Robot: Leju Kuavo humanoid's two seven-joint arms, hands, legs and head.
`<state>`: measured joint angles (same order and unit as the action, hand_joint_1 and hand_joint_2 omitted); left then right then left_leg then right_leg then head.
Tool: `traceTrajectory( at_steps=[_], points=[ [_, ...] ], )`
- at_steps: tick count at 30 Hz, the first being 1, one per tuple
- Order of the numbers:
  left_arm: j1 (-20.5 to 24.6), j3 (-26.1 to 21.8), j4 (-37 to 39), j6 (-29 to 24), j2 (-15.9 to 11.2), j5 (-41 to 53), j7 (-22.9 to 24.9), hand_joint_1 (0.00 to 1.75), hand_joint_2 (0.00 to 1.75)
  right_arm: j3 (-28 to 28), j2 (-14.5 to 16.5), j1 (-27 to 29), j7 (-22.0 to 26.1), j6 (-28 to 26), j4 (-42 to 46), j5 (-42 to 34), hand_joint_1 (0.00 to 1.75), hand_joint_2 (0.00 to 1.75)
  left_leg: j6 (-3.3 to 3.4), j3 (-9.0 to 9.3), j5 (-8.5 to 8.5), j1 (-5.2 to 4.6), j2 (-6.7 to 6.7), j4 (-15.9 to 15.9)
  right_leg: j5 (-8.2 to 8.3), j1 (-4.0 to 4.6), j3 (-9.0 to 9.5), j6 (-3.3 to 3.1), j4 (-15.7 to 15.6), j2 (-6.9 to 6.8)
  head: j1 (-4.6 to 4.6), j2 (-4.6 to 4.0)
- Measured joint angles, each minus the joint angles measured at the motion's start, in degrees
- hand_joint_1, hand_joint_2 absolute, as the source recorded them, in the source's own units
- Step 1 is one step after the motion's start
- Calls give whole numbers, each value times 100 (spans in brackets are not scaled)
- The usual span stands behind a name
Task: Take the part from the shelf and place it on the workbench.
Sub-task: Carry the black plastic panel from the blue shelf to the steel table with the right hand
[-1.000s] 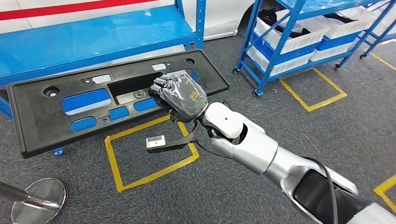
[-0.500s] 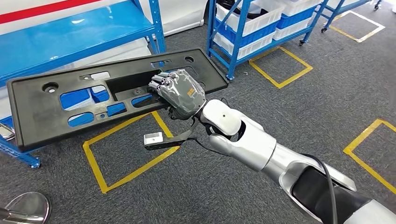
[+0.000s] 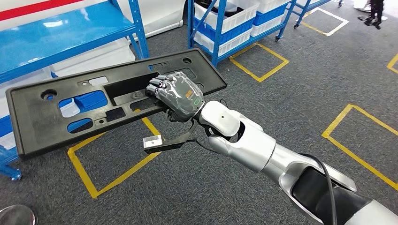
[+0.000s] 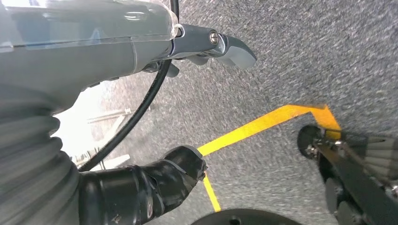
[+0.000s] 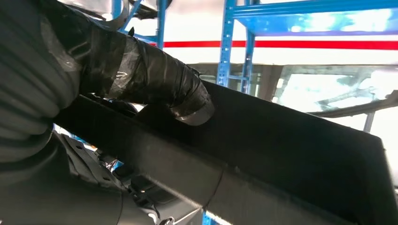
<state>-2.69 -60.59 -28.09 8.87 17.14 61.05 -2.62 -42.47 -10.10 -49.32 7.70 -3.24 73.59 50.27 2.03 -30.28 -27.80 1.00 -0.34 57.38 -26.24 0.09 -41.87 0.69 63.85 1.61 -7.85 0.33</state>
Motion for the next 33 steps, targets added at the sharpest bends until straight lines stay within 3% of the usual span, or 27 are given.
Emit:
traceTrajectory(
  at_steps=[3,6,7,10,12,13,16,17,18,19,21,23,24,25,27,28,30,32,33],
  points=[
    [0,0,1,-1,0,0,1,0,175,-1,0,-1,-1,0,-1,0,175,175,3,-19,10,-6,18,4,-82,-4,-26,7,106,-25,-2,1],
    [3,-10,14,-16,-8,23,-14,0,175,-18,1,2,-1,0,-28,-1,175,175,15,-207,113,-33,211,51,-489,-58,-177,58,992,-117,-6,2],
    [19,-19,39,-32,-13,55,-28,0,175,-25,10,-11,-7,-8,-47,25,175,175,-9,-329,194,-51,330,83,-523,-59,164,34,793,-172,-3,2],
    [86,-59,125,-75,-24,138,-61,0,175,-33,37,-72,-59,-55,-92,117,175,175,-140,-558,450,-61,566,97,-344,19,1267,-104,-567,-284,-5,3],
    [102,-91,158,-81,-31,150,-69,0,175,-38,40,-88,-83,-72,-119,129,175,175,-212,-604,463,-47,515,80,-206,14,1209,-174,-690,-285,-4,4],
    [102,-110,173,-81,-34,158,-74,0,175,-43,51,-98,-90,-72,-134,132,175,175,-241,-651,327,-45,419,159,-121,-2,1158,-212,-742,-289,-3,3],
    [87,-158,218,-82,-51,182,-81,0,175,-72,110,-130,-99,-76,-179,134,175,175,-300,-862,-476,-31,118,988,114,-15,913,-288,-769,-267,0,2],
    [84,-170,234,-83,-56,186,-82,0,175,-84,123,-133,-98,-78,-195,136,175,175,-317,-908,-618,-29,86,1323,181,-12,810,-293,-747,-253,0,2],
    [84,-181,246,-82,-63,185,-89,0,175,-98,129,-133,-95,-79,-212,140,175,175,-335,-902,-614,-26,74,1552,241,-12,700,-286,-715,-240,0,2],
    [89,-192,256,-77,-69,175,-106,0,175,-111,131,-133,-91,-79,-230,145,175,175,-349,-826,-481,-19,72,1614,296,-17,587,-272,-674,-232,0,2],
    [104,-221,274,-51,-85,141,-169,0,175,-130,131,-136,-83,-80,-262,155,175,175,-371,-426,-168,9,59,1192,387,-33,365,-225,-560,-214,0,2],
    [112,-251,295,-22,-97,103,-219,0,175,-134,131,-147,-80,-82,-276,161,175,175,-353,73,-227,13,9,469,463,-29,196,-162,-432,-189,0,4],
    [111,-265,304,-17,-100,93,-228,0,175,-134,133,-154,-80,-84,-280,165,175,175,-324,210,-323,8,-15,228,502,-21,151,-132,-390,-177,0,4],
    [110,-276,311,-14,-104,86,-232,0,175,-135,135,-162,-80,-87,-286,168,175,175,-282,255,-377,-8,-25,122,543,-15,128,-104,-378,-168,-2,5],
    [110,-292,324,-13,-109,85,-226,0,175,-136,139,-173,-77,-91,-303,172,175,175,-170,197,-323,-8,5,98,590,-31,107,-44,-380,-157,-1,5],
    [115,-296,331,-13,-111,87,-216,0,175,-136,140,-180,-76,-91,-311,172,175,175,-108,168,-273,-5,29,85,494,-43,75,-15,-320,-154,0,6],
    [123,-308,347,-13,-120,92,-198,0,175,-136,140,-190,-76,-90,-331,173,175,175,-24,79,-155,4,73,68,23,-70,-72,36,124,-155,-1,5],
    [124,-324,362,-13,-131,101,-204,0,175,-142,140,-195,-74,-90,-355,175,175,175,-8,-45,-48,-1,95,80,-427,-83,-255,75,846,-158,-2,5],
    [124,-333,374,-13,-136,110,-214,0,175,-148,139,-194,-71,-91,-370,178,175,175,-11,-108,-2,-4,104,88,-481,-86,-282,83,1099,-159,-1,6]
  ],
)
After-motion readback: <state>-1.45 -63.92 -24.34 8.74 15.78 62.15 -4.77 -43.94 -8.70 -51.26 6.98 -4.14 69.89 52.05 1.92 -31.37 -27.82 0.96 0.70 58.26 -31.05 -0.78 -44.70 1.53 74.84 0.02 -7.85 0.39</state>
